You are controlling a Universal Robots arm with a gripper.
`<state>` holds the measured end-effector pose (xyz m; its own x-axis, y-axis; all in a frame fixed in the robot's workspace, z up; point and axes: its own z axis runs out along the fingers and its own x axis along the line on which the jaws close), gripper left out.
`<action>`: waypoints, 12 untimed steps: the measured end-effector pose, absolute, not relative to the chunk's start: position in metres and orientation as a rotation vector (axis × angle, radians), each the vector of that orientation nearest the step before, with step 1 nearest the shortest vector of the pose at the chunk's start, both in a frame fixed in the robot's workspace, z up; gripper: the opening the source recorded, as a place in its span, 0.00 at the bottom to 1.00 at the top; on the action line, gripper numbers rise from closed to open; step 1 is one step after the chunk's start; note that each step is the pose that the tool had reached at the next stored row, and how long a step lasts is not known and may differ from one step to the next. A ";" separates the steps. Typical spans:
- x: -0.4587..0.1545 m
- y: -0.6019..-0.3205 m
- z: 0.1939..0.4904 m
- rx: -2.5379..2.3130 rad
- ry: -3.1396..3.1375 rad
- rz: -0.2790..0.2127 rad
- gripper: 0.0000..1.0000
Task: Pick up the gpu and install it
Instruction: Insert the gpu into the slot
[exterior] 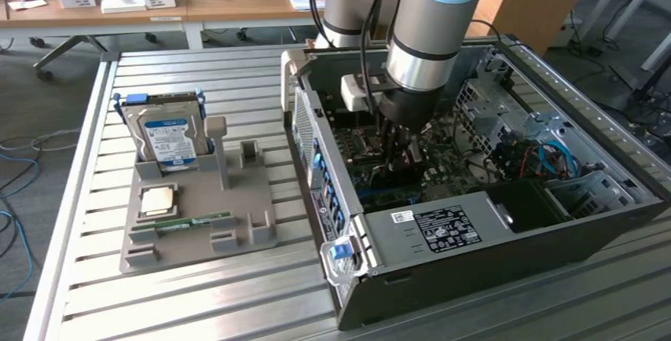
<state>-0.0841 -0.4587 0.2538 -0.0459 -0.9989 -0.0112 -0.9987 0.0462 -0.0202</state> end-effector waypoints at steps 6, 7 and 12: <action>-0.084 -0.459 0.253 -2.155 2.255 -0.011 0.26; -0.084 -0.459 0.253 -2.155 2.255 -0.011 0.26; -0.085 -0.459 0.253 -2.156 2.254 -0.011 0.26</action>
<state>-0.0854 -0.4589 0.2527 -0.0441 -0.9990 -0.0114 -0.9988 0.0443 -0.0202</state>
